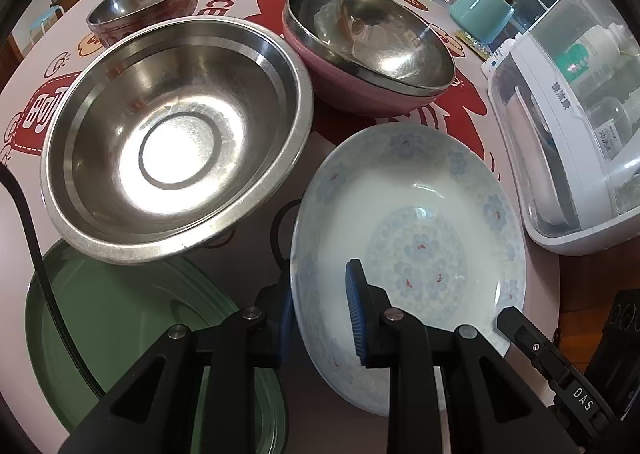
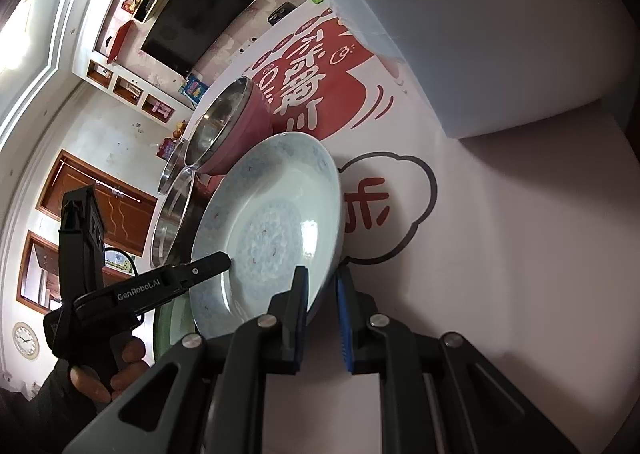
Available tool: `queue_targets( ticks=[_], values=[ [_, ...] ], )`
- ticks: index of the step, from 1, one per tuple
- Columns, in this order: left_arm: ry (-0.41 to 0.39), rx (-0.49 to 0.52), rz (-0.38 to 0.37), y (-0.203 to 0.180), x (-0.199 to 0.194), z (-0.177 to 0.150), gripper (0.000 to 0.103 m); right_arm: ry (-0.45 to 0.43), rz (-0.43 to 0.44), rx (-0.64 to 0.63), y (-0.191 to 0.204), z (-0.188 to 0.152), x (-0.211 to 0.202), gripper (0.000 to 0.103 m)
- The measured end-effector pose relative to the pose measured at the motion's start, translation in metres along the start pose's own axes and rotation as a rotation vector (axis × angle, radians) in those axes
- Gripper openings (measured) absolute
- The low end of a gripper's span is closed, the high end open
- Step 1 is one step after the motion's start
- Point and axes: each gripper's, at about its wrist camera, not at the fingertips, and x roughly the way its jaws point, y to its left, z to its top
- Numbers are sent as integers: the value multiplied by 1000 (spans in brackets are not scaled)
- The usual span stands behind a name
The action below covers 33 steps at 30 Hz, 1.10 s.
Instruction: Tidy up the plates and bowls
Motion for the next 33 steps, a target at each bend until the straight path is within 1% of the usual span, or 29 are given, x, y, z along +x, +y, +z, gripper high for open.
queue_targets(
  ticks=[5,17,19,25,33],
  values=[
    [-9,2,10,0,-1,-2,22,5,8,5,-1,1,4,14],
    [3,33,35,-6,-3,-3,23,27,23,-11,-6,3,4,14],
    [1,54,45,-9,-7,-5,23,37,23,-8,-6,2,2,14],
    [-2,60,41,-13,-22,-13,23,51,37,3,-7,-4,-7,14],
    [-16,76,46,-20,-50,-29,23,24,52,-37,4,-9,-31,14]
  ],
)
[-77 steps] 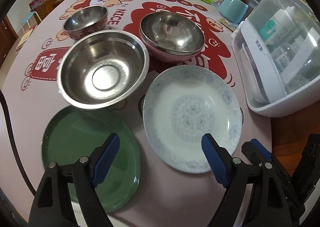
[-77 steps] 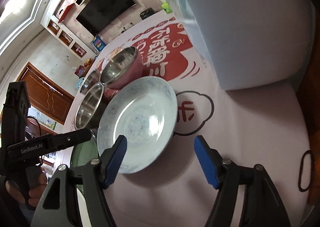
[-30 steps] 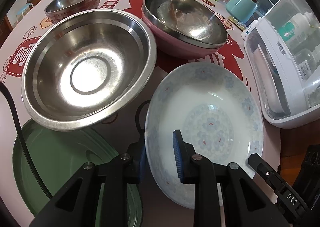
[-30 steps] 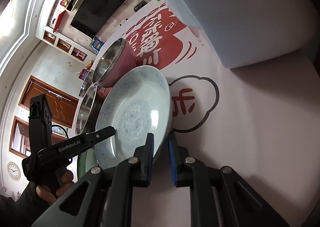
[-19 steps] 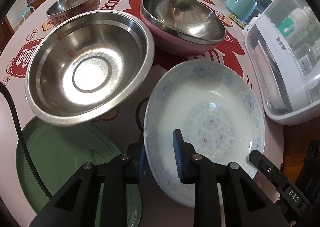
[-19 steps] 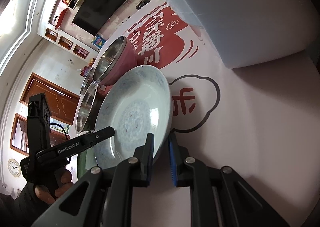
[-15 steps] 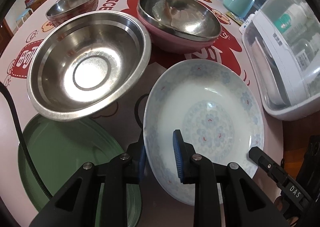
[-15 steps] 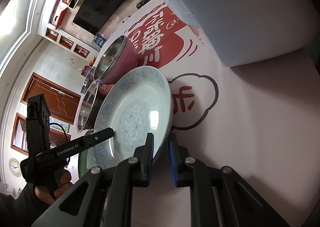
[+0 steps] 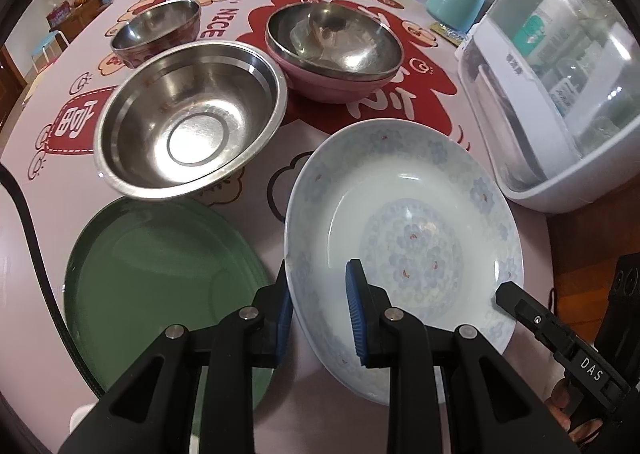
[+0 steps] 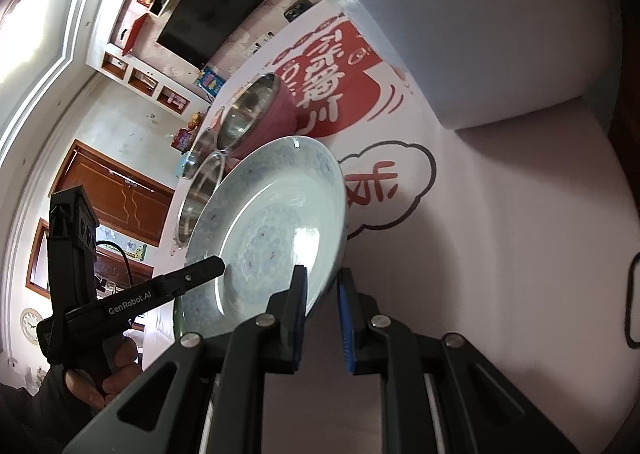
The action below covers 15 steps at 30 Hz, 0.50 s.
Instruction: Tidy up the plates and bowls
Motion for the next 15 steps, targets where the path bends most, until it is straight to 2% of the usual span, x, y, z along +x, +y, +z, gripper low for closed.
queue_targets(
  ticks=[6,15],
  values=[
    [-21,3,6,0,-27,-13,23,-11,18,-49,14,-7,-17,14],
    [-72,-43,-5,17,-71,-40,23,-21,39,-125,40,-21,-39,14]
  ],
)
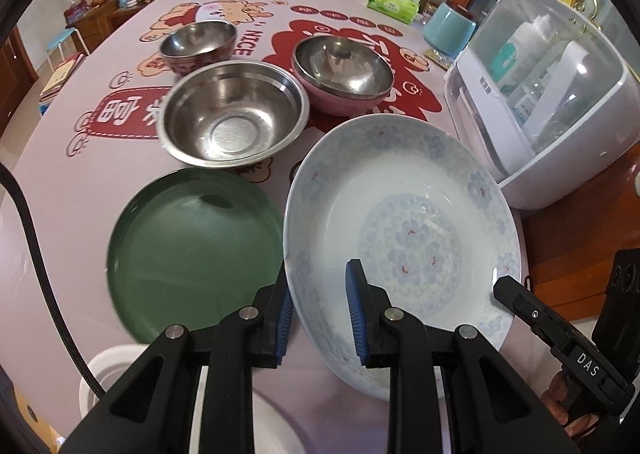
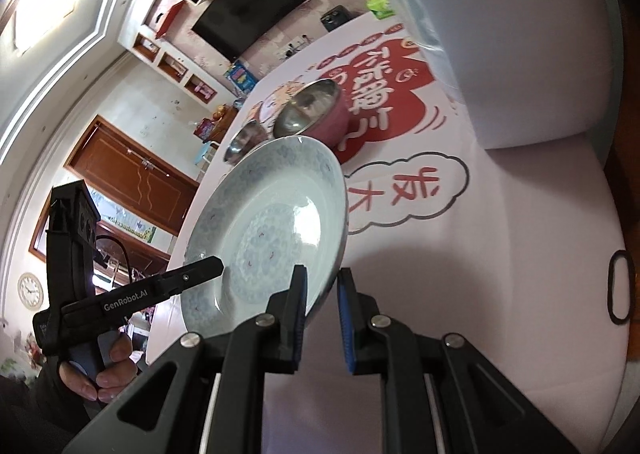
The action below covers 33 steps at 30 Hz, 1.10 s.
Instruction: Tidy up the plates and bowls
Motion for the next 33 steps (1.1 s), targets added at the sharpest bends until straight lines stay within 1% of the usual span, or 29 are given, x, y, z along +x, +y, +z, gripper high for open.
queue_targets(
  ticks=[12,15,21,25,33],
  values=[
    [-52,-54,19,28,-54,-38,23,12,36,-96,50,-25,-14,14],
    [-65,-70,30,37,-67,-49,23,26,48,-122,63,-35,-16,15],
    [-86,-110,28,59,-87,-71,23,51,63,-154,87,-57,-15,15],
    [-84,-132,34,75,-99,-90,23,68,72,-168,101,-71,-14,15],
    [-55,-179,44,109,-109,-121,23,114,72,-206,128,-101,-7,16]
  ],
)
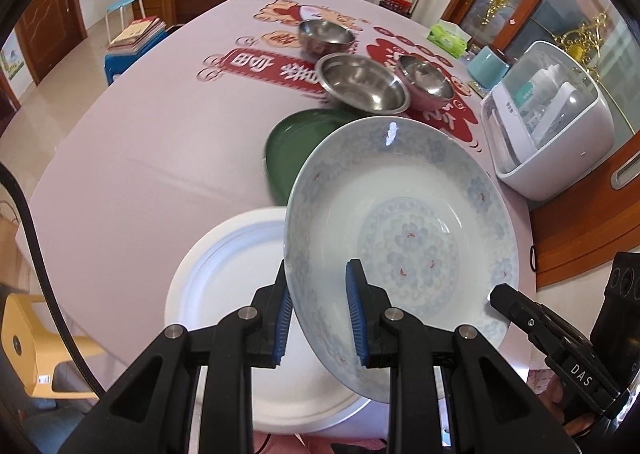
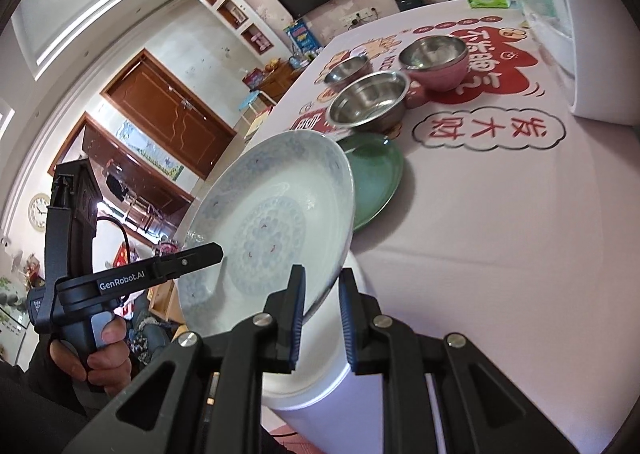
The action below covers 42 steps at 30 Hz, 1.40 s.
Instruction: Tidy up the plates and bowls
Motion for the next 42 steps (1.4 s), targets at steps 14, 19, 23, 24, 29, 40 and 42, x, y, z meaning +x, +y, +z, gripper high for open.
queue_targets(
  ticks=[14,19,23,24,29,40,42],
  values=[
    [68,-49,25,55,2,-33,23,96,-22,-41,33,-26,30,16],
    [106,-54,27,69,13,-41,23,138,-45,-28,36,-38,42,16],
    [145,-52,34,77,24,-46,23,171,-74,-22,38,-46,52,16],
    [153,-50,34,79,27,-48,24,179,-81,-17,38,-48,55,16],
    [211,-38,27,84,44,-54,24,203,-116,12,35,-59,64,16],
    [298,8,26,82,81,-50,25,217,-206,9,35,-71,78,16],
    [303,16,24,82,85,-48,25,218,-232,-19,38,-72,80,16]
  ],
)
